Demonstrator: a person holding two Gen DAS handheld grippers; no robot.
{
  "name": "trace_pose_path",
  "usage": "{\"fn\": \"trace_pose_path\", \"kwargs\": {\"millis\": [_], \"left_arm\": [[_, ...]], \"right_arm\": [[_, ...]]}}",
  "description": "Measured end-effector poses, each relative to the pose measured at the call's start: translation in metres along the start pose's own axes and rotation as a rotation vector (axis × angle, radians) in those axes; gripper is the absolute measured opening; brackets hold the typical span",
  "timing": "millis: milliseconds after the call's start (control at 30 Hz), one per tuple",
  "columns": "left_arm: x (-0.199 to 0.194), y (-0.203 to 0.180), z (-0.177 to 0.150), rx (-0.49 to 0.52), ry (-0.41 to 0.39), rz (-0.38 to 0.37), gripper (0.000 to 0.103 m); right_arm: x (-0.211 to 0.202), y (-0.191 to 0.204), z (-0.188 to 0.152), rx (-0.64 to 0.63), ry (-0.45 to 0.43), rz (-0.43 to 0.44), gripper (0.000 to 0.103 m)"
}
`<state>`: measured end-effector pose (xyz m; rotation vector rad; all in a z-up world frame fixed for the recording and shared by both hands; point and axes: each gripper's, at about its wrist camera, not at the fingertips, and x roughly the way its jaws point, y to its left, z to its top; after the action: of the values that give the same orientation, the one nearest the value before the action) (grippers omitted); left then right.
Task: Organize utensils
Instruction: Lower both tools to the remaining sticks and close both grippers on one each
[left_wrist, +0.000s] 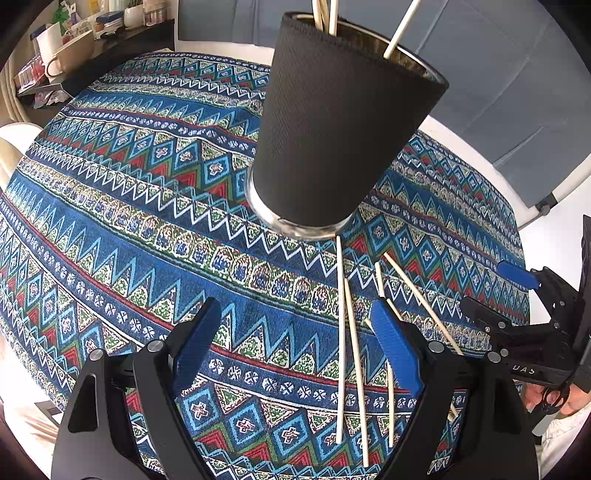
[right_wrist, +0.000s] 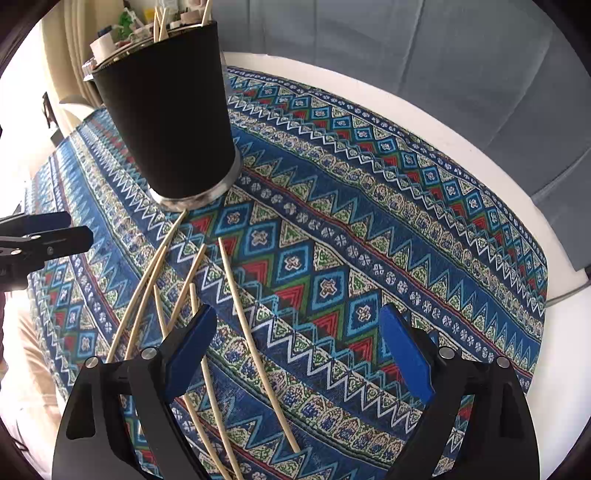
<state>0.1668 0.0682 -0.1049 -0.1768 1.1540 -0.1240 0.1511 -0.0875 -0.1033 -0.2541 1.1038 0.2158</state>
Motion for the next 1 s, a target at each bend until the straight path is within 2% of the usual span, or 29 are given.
{"fn": "trace_pose_path", "kwargs": {"millis": [400, 567, 700, 1000], "left_arm": [[0.041, -0.006, -0.025, 0.055, 0.134, 0.053, 0.083], [0.047, -0.015, -0.027, 0.104, 0.138, 0.083, 0.089], [0.055, -0.025, -0.025, 0.140, 0.136, 0.136, 0.090], [0.060, -0.028, -0.023, 0.156, 0.126, 0.185, 0.093]], "right_arm": [[0.028, -0.005, -0.033, -0.004, 0.115, -0.021, 0.085], [0.034, -0.006, -0.037, -0.004, 0.141, -0.024, 0.085], [0.037, -0.008, -0.040, -0.005, 0.142, -0.027, 0.085], [0.048, -0.017, -0.030, 0.015, 0.151, -0.016, 0.089]]}}
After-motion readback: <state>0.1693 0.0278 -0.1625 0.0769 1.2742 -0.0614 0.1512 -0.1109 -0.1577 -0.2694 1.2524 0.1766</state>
